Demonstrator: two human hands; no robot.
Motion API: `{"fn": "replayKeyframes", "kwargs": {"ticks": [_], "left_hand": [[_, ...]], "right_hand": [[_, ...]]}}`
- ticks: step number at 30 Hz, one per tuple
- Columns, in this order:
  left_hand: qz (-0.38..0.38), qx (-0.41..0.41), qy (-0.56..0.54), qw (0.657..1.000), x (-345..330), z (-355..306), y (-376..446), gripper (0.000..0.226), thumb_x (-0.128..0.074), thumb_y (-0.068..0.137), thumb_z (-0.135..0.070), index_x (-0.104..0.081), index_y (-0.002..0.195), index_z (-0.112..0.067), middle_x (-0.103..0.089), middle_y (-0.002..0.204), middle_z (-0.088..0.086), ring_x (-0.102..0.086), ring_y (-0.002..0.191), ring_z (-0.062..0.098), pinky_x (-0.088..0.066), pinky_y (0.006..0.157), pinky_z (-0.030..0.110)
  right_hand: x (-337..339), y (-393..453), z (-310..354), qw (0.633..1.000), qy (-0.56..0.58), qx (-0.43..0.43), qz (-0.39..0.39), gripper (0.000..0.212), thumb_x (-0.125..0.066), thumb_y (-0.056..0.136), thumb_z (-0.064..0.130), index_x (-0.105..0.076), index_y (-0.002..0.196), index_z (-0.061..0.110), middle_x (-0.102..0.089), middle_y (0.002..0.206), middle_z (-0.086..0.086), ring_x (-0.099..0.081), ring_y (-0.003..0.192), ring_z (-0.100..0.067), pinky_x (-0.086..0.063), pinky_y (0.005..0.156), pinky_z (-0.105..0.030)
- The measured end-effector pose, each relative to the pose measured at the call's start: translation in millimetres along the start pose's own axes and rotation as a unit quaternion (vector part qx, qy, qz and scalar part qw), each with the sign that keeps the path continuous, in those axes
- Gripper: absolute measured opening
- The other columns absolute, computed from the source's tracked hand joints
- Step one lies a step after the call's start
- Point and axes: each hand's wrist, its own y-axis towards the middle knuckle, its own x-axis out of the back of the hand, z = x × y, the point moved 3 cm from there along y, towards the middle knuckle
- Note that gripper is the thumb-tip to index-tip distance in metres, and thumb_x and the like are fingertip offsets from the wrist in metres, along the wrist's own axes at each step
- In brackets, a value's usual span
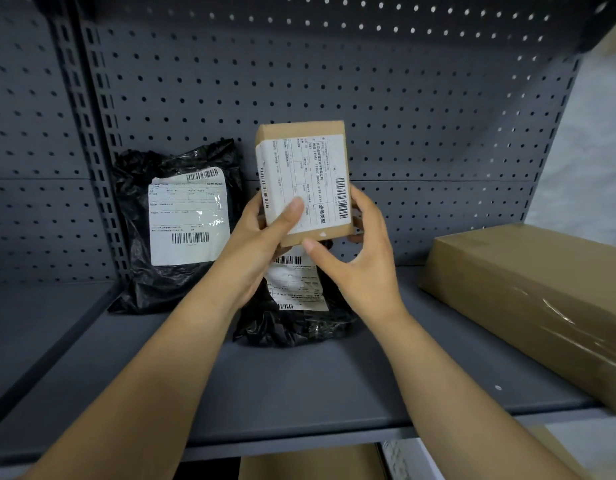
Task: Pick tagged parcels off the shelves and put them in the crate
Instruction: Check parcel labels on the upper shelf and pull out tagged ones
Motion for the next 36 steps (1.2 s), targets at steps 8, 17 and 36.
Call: {"fn": "replayKeyframes", "kwargs": {"ticks": [8, 17, 36], "left_hand": [[-0.03, -0.038, 0.165, 0.985, -17, -1, -16, 0.099, -0.078, 0.072, -0.053, -0.019, 0.147, -0.029, -0.049, 0.133, -0.022, -0.052, 0.124, -0.001, -0.047, 0.106, 0.039], [-0.03, -0.029, 0.261, 0.964, -36, -6, -14, 0.082, -0.08, 0.073, -0.05, -0.04, 0.139, -0.021, -0.05, 0.135, -0.009, -0.052, 0.121, 0.007, -0.048, 0.101, 0.031], [0.016, 0.074, 0.361, 0.929, -93, -24, -18, 0.132, -0.081, 0.071, -0.05, 0.017, 0.154, -0.02, -0.002, 0.164, 0.009, -0.014, 0.15, 0.028, -0.023, 0.117, 0.043]], "right_hand": [[9, 4, -12, 0.995, 0.022, -0.052, -0.082, 0.056, -0.058, 0.085, 0.054, -0.048, 0.13, 0.022, -0.061, 0.126, 0.002, -0.06, 0.114, -0.01, -0.053, 0.096, -0.039], [47, -1, -6, 0.992, -0.079, -0.076, -0.06, 0.053, -0.052, 0.089, 0.056, -0.046, 0.133, 0.026, -0.056, 0.131, 0.005, -0.051, 0.122, -0.009, -0.049, 0.1, -0.042], [145, 12, 19, 0.926, -0.336, -0.164, 0.042, 0.058, -0.054, 0.099, 0.034, -0.038, 0.15, 0.013, -0.041, 0.149, -0.009, -0.049, 0.129, -0.024, -0.038, 0.103, -0.028]]}}
